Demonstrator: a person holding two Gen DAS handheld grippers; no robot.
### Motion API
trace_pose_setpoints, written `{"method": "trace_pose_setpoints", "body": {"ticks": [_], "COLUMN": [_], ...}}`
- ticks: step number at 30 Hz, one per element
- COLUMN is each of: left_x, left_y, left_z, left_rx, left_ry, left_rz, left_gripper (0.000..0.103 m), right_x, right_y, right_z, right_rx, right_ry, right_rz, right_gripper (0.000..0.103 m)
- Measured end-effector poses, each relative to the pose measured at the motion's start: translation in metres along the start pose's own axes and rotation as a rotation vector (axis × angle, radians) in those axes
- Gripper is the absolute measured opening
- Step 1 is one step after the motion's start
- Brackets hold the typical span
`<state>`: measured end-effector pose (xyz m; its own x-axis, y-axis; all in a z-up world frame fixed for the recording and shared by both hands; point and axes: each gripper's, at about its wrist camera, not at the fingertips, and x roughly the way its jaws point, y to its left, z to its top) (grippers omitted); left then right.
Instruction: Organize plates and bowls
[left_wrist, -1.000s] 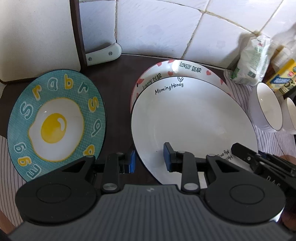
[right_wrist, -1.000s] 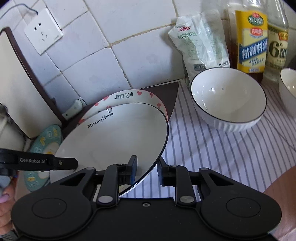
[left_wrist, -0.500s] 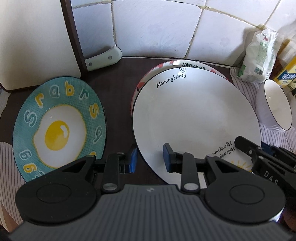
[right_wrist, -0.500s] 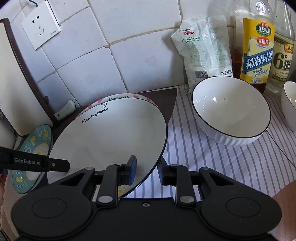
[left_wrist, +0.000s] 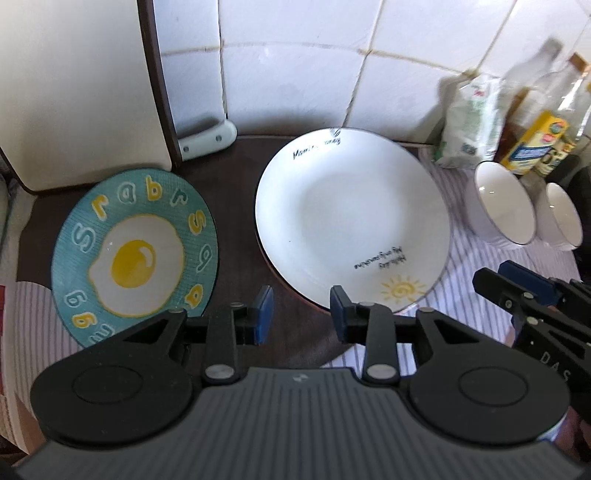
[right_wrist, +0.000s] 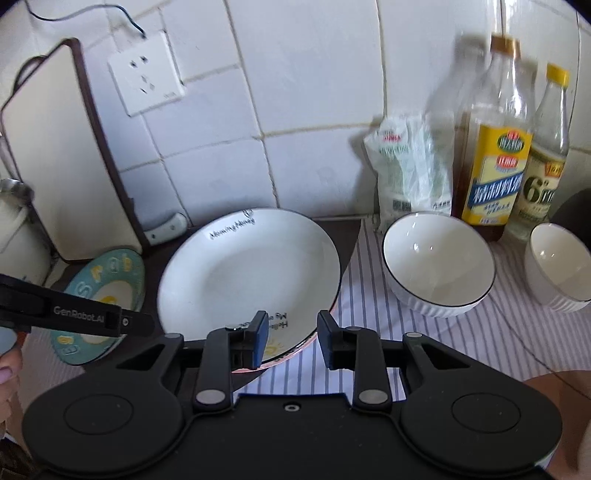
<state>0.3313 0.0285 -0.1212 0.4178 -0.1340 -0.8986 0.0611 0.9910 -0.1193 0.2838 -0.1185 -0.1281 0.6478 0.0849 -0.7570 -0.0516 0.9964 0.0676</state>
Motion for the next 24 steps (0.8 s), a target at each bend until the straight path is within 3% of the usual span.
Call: {"method": "trace_pose_setpoints", "body": {"ticks": [11,18,24], "left_x": [-0.066,-0.094,-0.111], "left_y": [0.018,0.033,0.054], "left_z": [-0.018,-0.03,-0.039], "left_rx": [0.047,0.061,0.018], "left_ry": [-0.052,-0.058,-0.079], "left_rz": [0.005,0.049,0.05], "left_gripper": [0.042,0.048,0.057], "right_x": [-0.078,-0.103,-0.118], "right_y": [0.033,0.055,0.081], "right_z": [0.005,-0.002,-0.012], "right_rx": [-0.081,-0.136,-0.205], "right_ry": [-0.071,-0.092,-0.105], "right_rz": [0.096,0.13,0.169], "right_gripper": [0.048,0.057,0.071]}}
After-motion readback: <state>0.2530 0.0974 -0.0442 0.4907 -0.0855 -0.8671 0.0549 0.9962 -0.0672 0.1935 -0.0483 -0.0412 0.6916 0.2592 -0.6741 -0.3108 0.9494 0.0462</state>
